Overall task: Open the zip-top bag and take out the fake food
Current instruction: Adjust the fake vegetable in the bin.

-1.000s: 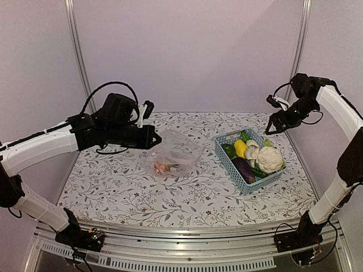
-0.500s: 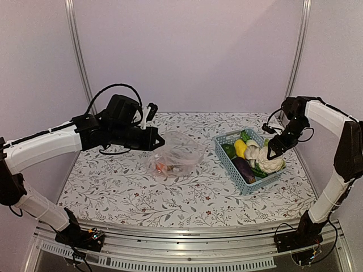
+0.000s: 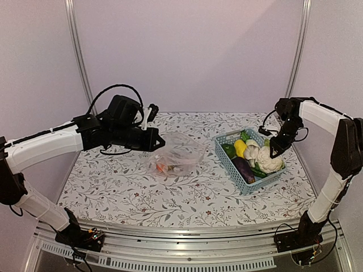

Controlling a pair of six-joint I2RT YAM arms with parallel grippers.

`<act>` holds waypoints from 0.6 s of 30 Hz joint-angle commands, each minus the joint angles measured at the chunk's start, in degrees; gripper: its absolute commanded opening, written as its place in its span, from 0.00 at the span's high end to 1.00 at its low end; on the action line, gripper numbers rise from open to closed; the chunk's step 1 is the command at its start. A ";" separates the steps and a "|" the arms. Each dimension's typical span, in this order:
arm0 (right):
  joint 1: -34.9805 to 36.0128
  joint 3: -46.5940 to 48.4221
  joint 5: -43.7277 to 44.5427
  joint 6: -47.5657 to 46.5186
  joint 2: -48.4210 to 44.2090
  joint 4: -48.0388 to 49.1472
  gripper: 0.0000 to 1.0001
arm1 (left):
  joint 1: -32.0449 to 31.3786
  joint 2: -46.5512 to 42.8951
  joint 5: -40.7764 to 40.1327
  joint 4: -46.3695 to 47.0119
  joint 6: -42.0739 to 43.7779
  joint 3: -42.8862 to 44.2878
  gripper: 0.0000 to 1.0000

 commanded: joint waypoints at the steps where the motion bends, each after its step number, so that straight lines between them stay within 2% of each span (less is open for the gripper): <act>1: 0.25 3.58 -1.92 0.52 0.25 -3.18 0.78 | 0.58 1.14 0.04 -0.76 1.36 1.22 1.00; 10: -0.85 11.73 -11.23 1.47 -1.78 -12.54 0.79 | 0.55 1.56 -0.01 -1.35 2.01 1.43 1.00; 18: -3.74 9.09 -21.03 1.23 5.54 -15.45 0.77 | 0.56 1.94 0.74 -1.18 1.76 1.47 1.00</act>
